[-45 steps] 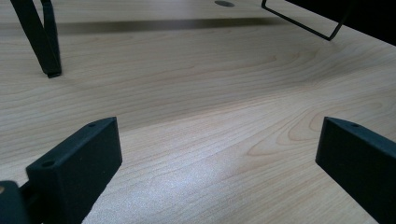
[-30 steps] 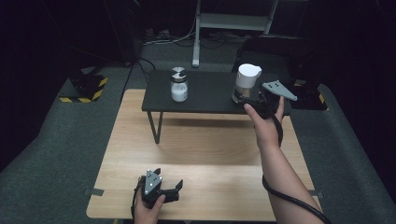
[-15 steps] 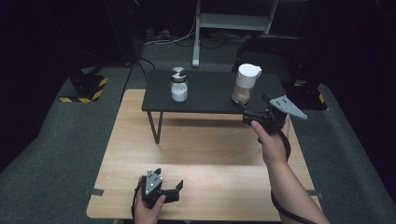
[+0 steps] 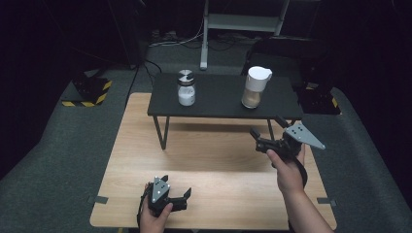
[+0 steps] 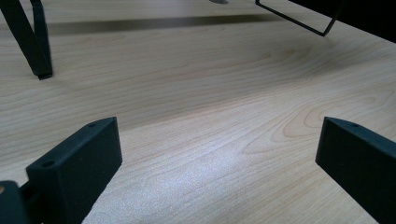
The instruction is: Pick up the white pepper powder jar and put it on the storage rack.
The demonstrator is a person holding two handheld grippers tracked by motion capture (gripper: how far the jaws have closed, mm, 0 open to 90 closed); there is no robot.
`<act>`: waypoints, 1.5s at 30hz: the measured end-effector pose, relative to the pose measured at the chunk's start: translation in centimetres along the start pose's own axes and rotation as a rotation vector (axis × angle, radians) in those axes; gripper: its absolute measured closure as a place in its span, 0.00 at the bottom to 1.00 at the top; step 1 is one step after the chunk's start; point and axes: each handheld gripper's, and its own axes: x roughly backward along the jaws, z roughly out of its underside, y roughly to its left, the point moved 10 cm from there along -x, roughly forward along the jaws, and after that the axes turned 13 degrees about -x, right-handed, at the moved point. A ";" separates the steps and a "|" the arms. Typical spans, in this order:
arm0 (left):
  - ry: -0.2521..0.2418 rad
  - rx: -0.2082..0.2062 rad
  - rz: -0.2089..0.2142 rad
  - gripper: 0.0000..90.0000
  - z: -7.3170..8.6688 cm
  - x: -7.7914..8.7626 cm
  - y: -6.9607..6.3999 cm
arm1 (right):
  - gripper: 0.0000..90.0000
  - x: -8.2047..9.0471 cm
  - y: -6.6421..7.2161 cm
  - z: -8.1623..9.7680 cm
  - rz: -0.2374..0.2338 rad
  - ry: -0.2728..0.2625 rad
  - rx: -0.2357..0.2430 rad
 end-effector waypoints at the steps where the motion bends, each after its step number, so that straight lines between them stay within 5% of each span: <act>1: 0.000 0.000 0.000 0.01 0.0 0.0 0.0 | 0.00 0.3 0.0 0.3 -0.001 0.001 -0.001; 17: -0.002 -0.008 0.005 0.01 0.0 0.0 0.0 | 0.00 4.0 -0.8 4.8 -0.009 0.033 -0.019; 45: -0.004 -0.010 0.002 0.01 0.0 0.0 0.0 | 0.00 8.1 -3.3 11.8 0.074 0.162 -0.056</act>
